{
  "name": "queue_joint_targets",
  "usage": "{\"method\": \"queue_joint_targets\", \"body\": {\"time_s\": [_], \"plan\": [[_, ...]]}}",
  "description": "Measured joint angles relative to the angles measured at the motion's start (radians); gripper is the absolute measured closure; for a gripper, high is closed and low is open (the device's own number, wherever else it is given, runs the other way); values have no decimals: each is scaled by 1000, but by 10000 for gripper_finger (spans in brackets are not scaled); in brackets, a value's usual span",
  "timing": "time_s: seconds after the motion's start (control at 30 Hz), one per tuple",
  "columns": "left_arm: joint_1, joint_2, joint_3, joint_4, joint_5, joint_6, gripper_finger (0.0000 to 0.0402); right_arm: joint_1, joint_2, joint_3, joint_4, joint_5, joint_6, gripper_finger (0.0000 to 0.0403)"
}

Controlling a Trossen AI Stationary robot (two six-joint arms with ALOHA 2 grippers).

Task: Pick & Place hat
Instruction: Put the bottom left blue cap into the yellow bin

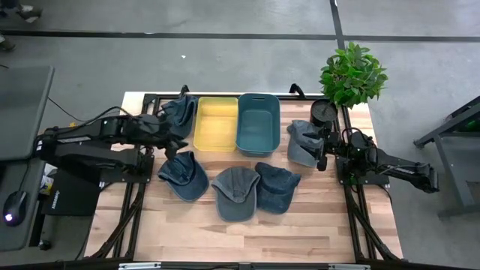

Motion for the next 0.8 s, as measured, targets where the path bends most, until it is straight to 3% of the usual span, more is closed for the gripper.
{"method": "queue_joint_targets", "body": {"time_s": [0.1, 0.23, 0.43, 0.6, 0.8], "plan": [[0, 64, 46, -105, 38, -55, 221, 0, 0, 0, 0, 0, 0, 171], [0, 115, 87, -208, 79, -263, 221, 0, 0, 0, 0, 0, 0, 171], [-14, 130, 117, -257, 95, -479, 221, 0, 0, 0, 0, 0, 0, 171], [-89, 130, 117, -307, 90, -651, 221, 0, 0, 0, 0, 0, 0, 171], [-262, 131, 117, -369, 33, -919, 221, 0, 0, 0, 0, 0, 0, 171]]}}
